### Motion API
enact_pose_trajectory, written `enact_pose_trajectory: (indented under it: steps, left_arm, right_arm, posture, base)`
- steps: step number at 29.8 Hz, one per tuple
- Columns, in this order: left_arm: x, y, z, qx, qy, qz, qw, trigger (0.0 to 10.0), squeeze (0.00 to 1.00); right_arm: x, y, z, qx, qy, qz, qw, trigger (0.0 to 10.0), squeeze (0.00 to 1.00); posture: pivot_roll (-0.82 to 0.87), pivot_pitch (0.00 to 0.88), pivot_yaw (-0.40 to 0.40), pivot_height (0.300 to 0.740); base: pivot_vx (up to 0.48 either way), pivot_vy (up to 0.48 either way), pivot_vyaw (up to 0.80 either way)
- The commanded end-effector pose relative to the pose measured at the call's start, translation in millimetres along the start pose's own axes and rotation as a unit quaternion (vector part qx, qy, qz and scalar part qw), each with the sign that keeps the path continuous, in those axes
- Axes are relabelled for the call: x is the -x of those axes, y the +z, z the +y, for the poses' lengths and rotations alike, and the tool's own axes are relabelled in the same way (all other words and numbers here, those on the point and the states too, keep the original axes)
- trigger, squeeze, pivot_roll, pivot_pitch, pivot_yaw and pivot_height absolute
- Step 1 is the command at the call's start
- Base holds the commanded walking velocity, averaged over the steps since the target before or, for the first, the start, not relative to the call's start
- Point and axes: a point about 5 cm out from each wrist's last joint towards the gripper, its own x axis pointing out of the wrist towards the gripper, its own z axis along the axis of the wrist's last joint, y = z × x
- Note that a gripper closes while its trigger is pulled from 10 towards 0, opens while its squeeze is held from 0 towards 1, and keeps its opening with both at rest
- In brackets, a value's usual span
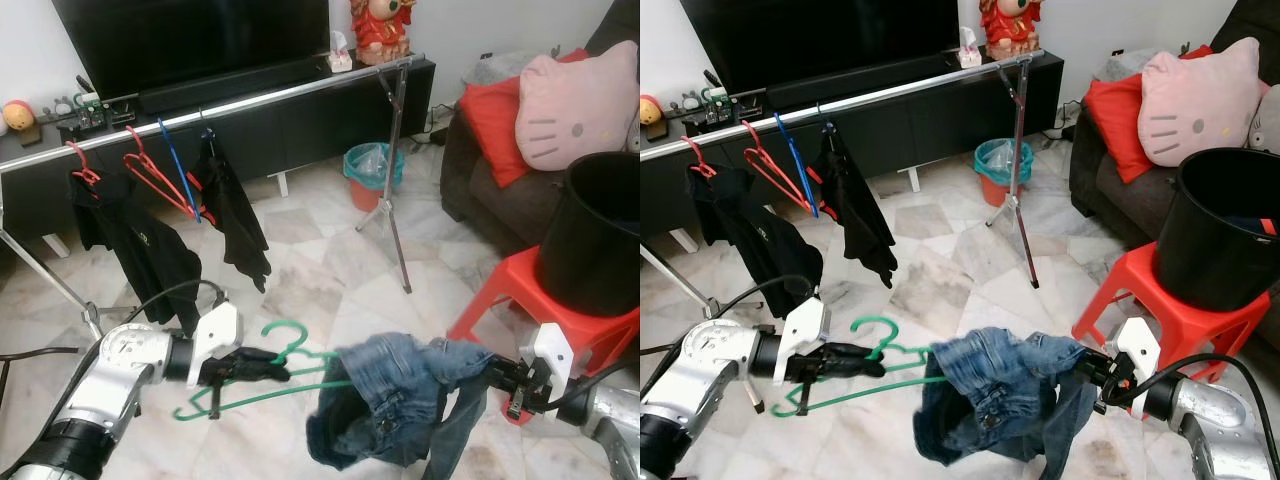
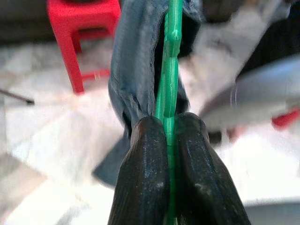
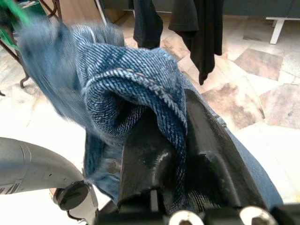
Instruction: Hang hanger
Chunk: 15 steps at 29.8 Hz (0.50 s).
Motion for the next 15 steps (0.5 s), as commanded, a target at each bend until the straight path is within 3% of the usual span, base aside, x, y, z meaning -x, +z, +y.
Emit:
enact_pose_trajectory:
  steps: [1, 7, 8, 15]
  left_arm:
    - [3.2, -14, -4.1, -0.004, -0.009, 0.052, 0.999, 10.0, 0.00]
    - [4.1, -22, -2.9, -0.004, 0.006, 0.072, 0.997, 10.0, 0.00]
    - [5.0, -30, -3.1, -0.017, 0.011, 0.104, 0.994, 10.0, 0.00]
    - [11.3, -53, 1.3, -0.045, 0.065, 0.188, 0.979, 10.0, 0.00]
  right_arm:
    - [-4.9, 16, -3.0, 0.029, 0.007, -0.024, 0.999, 0.0, 0.00]
    - [-5.1, 16, -3.0, 0.029, 0.007, -0.024, 0.999, 0.0, 0.00]
    - [-5.1, 16, -3.0, 0.030, 0.007, -0.024, 0.999, 0.0, 0.00]
    - [-4.8, 16, -4.5, 0.033, -0.003, -0.023, 0.999, 0.0, 0.00]
  posture:
    - [0.06, 0.011, 0.095, 0.740]
    - [0.06, 0.013, 0.094, 0.740]
    - [0.06, 0.012, 0.094, 0.740]
    - [0.06, 0.013, 0.094, 0.740]
  base:
    - [0.000, 0.000, 0.00]
    - [0.000, 0.000, 0.00]
    - [0.000, 0.000, 0.00]
    - [0.000, 0.000, 0.00]
